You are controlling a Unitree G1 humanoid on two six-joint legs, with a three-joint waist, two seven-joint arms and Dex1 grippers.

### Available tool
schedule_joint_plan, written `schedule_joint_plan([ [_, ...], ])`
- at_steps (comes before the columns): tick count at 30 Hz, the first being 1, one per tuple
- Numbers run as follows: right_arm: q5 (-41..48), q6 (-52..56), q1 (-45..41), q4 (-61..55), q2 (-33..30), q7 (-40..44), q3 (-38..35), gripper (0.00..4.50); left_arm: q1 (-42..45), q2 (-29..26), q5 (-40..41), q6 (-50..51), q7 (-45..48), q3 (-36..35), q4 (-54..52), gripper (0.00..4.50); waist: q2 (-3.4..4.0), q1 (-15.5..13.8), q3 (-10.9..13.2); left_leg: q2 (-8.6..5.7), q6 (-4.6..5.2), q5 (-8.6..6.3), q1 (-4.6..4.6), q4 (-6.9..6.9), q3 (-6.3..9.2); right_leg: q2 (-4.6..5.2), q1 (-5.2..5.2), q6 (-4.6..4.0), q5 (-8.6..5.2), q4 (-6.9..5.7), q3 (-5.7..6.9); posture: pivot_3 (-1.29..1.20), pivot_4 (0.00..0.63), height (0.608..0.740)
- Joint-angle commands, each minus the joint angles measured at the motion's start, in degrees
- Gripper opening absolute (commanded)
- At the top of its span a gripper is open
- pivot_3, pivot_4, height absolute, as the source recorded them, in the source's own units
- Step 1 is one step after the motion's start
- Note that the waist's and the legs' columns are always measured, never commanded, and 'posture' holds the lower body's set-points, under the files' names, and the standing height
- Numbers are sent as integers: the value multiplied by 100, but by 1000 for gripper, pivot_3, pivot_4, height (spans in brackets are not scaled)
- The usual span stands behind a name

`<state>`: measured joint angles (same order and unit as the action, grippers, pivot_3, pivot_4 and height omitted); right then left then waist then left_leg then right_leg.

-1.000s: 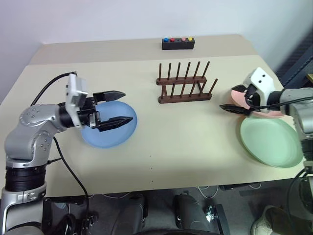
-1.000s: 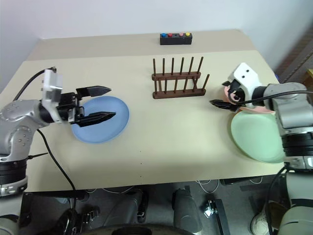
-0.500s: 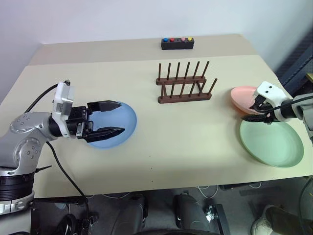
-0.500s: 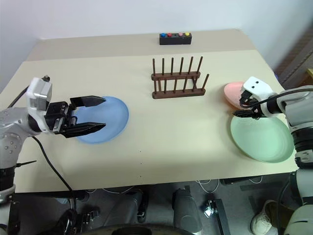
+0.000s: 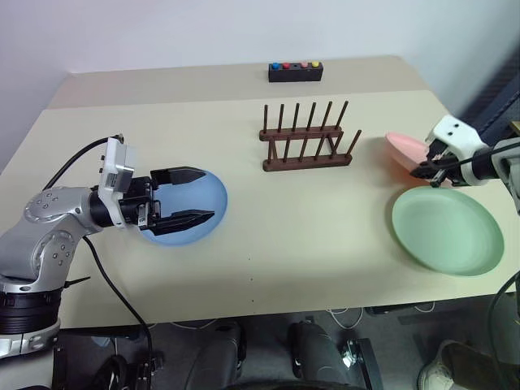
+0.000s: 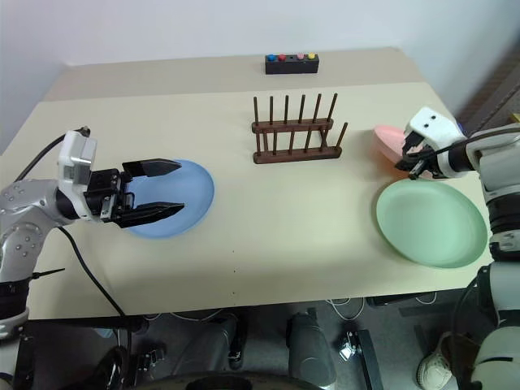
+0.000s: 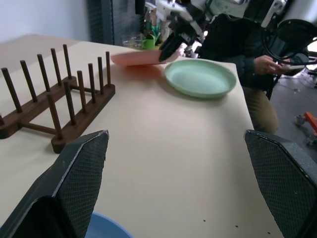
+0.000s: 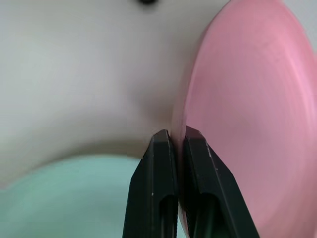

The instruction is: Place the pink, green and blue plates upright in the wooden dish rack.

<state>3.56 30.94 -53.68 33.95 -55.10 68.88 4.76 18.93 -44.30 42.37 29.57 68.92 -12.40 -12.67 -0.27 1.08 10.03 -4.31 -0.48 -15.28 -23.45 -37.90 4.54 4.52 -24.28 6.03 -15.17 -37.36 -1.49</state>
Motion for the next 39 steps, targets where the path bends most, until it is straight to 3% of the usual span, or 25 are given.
schedule_joint_plan([
  [1,761,246,-776,-28,305,-248,-876,31,143,49,7,-131,-82,-56,-6,4500,4,14,2,0,0,0,0,1,0,0,-2,0,0,-2,-1,0,150,740],
  [6,1713,365,-1512,613,894,-837,-2033,31,224,153,10,-166,-230,-66,-28,4500,2,-62,4,1,-2,1,-2,8,3,1,-1,0,0,8,4,0,150,740],
  [9,2747,1174,-2229,1359,1054,-1171,-3094,31,219,129,17,-163,-238,-83,1,4500,2,-74,5,-5,-3,2,-9,4,4,7,2,0,0,15,4,0,150,740],
  [11,3086,1565,-2425,1653,1065,-1191,-3391,31,213,117,25,-164,-244,-85,2,4500,3,-68,6,-6,-3,2,-11,4,3,9,1,0,0,16,4,0,150,740],
  [20,3197,2202,-2221,2067,1112,-696,-3201,31,109,103,79,-134,-315,-131,-99,4500,6,-20,7,-3,7,-4,-9,11,-2,3,-6,0,0,11,3,0,150,740],
  [39,2423,1184,-1766,2481,1341,-674,-2488,31,-107,-45,115,-116,-326,-223,-237,4500,7,-21,8,-3,3,-1,-9,8,-6,3,-7,1,1,10,2,0,150,740],
])
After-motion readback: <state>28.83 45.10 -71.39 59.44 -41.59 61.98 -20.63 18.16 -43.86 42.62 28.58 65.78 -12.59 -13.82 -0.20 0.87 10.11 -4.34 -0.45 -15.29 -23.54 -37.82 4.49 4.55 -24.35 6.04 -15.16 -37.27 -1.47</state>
